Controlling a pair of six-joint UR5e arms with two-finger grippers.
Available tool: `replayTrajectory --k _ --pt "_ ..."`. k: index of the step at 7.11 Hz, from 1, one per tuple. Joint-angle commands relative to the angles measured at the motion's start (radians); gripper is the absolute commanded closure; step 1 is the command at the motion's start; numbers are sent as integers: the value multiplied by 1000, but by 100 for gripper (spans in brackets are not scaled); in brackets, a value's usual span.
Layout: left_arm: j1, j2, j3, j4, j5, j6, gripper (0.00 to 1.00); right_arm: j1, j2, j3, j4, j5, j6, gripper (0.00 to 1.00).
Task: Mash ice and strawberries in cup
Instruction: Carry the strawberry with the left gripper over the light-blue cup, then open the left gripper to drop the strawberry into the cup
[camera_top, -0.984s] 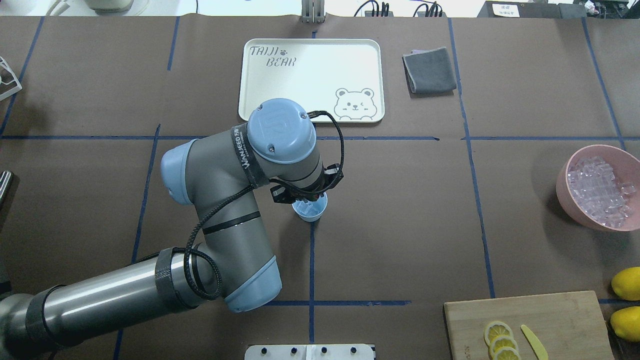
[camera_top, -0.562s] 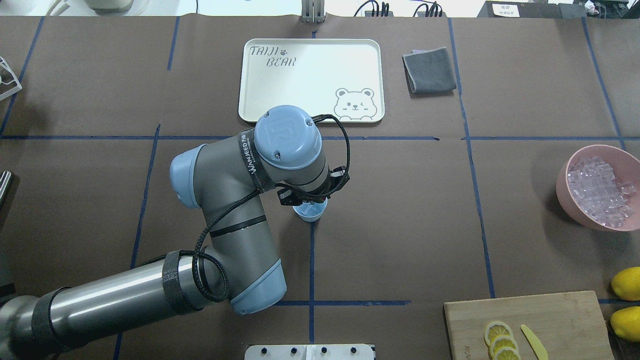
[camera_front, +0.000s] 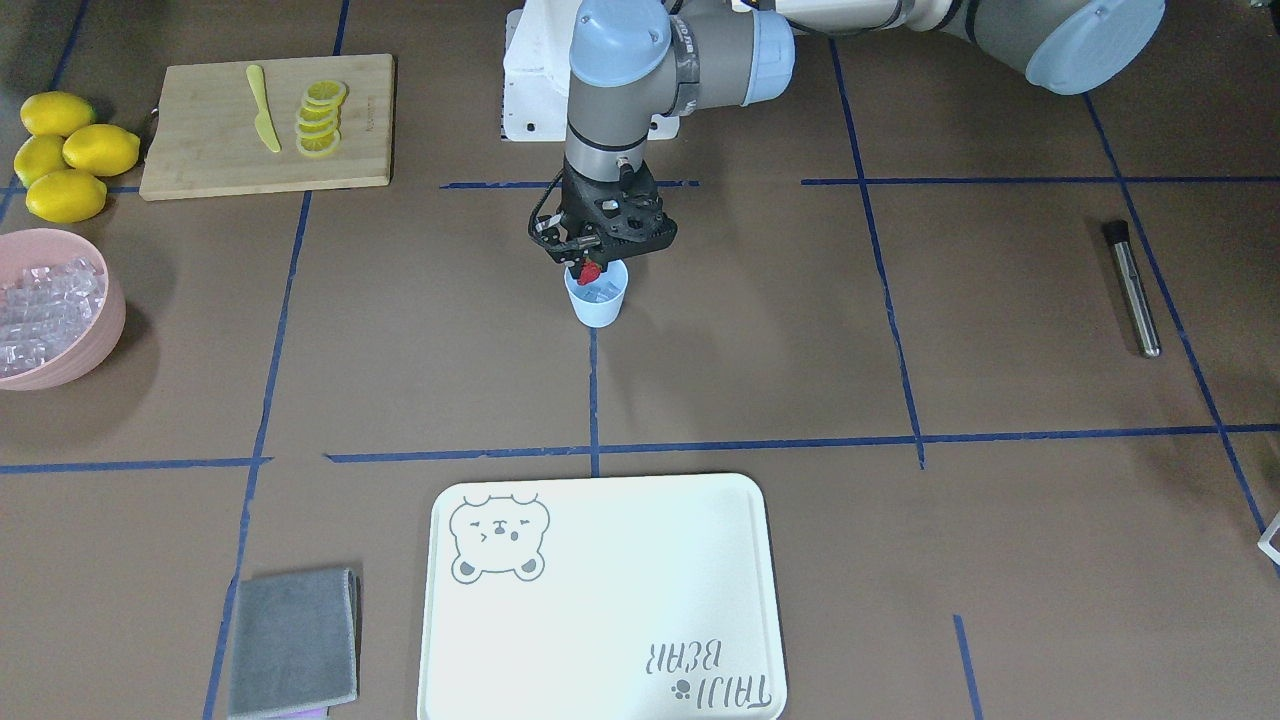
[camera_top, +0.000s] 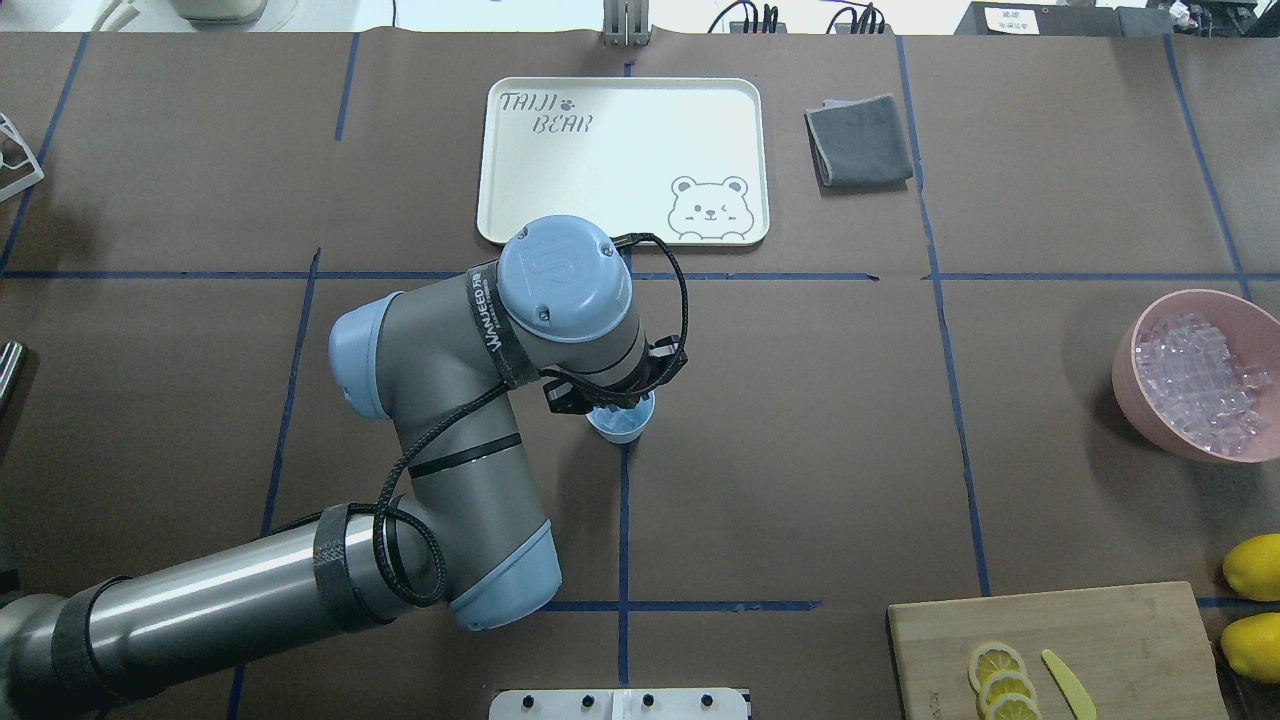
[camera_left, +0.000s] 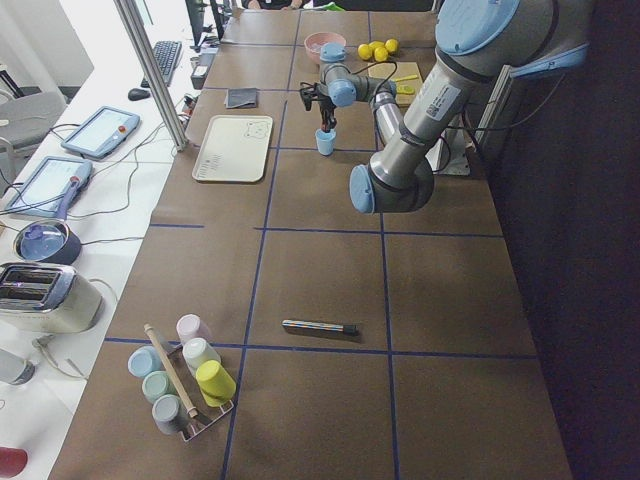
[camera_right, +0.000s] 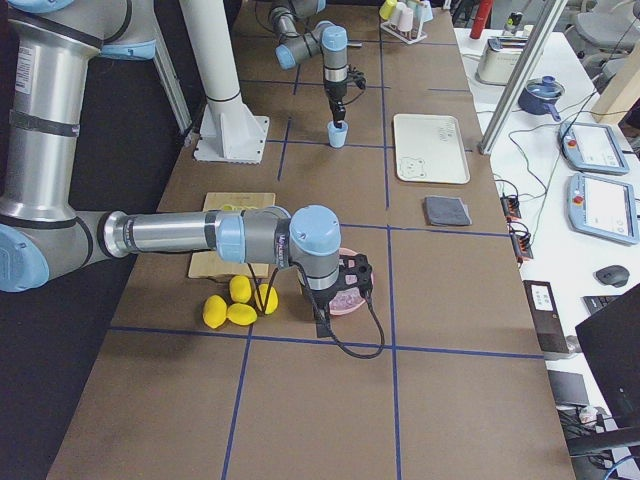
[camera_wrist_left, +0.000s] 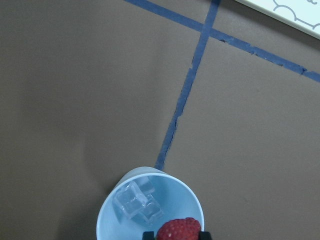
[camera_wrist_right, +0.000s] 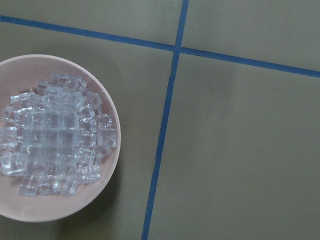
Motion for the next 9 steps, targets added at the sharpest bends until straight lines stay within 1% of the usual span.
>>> replayTrajectory --k 1,3,4,5,6,7,8,9 --pt "0 16 -14 0 2 1 0 0 -1 1 0 0 0 1" --pt "-2 22 -25 2 0 4 0 0 -1 4 0 0 2 1" --pt "-9 42 -56 46 -4 85 0 0 -1 4 0 0 2 1" --pt "-31 132 -208 156 -9 234 0 0 -2 4 -2 0 2 1" --pt "-96 268 -389 227 -30 403 0 2 -2 4 0 9 2 1" --pt "-206 387 -466 236 -143 575 0 0 -2 3 0 23 0 1" --pt "-345 492 -478 232 -260 787 0 2 -4 1 0 23 0 1" --pt "-493 580 -470 233 -338 1010 0 0 -4 3 0 23 0 1"
